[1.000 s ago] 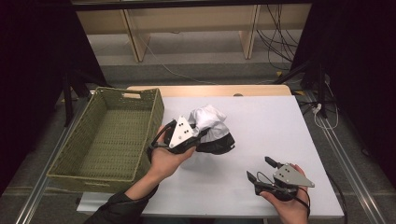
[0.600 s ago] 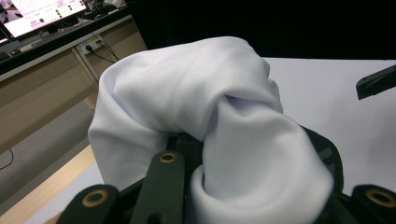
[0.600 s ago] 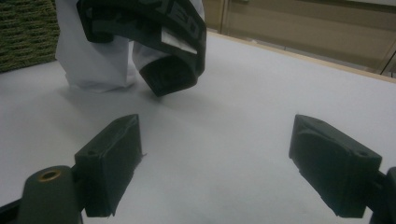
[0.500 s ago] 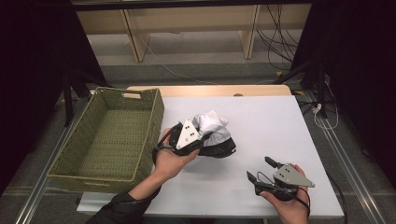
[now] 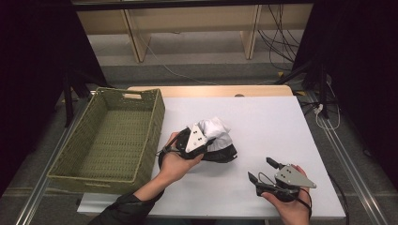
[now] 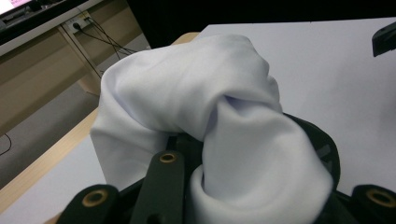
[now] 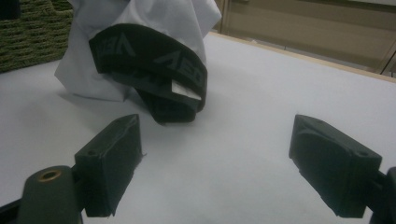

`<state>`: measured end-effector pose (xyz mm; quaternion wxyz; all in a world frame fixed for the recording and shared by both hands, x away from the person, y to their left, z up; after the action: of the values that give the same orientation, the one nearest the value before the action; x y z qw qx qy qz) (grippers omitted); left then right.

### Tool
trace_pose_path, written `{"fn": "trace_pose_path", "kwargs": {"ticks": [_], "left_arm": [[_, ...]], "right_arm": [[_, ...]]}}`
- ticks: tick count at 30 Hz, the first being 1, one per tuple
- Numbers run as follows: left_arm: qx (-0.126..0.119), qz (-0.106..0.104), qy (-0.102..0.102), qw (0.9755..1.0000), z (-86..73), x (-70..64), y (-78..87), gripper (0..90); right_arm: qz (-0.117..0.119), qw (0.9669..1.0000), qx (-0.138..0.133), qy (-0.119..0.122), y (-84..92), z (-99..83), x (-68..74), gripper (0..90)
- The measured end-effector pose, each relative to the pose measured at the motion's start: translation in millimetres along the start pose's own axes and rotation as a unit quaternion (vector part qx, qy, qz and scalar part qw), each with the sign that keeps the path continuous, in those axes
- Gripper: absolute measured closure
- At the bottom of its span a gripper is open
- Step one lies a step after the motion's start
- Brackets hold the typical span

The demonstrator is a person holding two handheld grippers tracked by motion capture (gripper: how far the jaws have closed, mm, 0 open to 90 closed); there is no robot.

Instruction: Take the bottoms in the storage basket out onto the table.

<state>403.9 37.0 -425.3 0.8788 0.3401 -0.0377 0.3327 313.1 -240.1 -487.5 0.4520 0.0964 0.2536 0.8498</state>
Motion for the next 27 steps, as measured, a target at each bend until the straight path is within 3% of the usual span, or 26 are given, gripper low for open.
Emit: {"fn": "trace_pose_path", "kwargs": {"ticks": [19, 24, 27], "left_arm": [[0.041, -0.003, -0.002, 0.9992, -14.5, -7.2, -23.1, 74.1], [0.072, -0.003, -0.002, 0.9974, -24.9, -7.7, -36.1, 73.7], [0.089, 0.002, 0.01, 0.996, -31.1, -6.8, -42.3, 72.5]], "right_arm": [[0.0, 1.0, 0.0, 0.001, -0.4, -0.2, 0.0, 17.9], [0.0, 1.0, 0.001, 0.002, -0.1, -0.1, 0.1, 17.9], [0.0, 1.0, 0.001, 0.001, 0.0, -0.2, 0.1, 17.9]]}}
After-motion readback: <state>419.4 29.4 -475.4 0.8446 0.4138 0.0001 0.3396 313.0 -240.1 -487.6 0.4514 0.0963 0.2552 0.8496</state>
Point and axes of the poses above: each handheld gripper's, and its own axes: y roughly backward along the jaws, z roughly out of its top, x roughly to its left, the point moved 2 cm from there along -y, roughly forward along the jaws, and after that the axes turned 12 degrees about x, right-handed, at the moved point
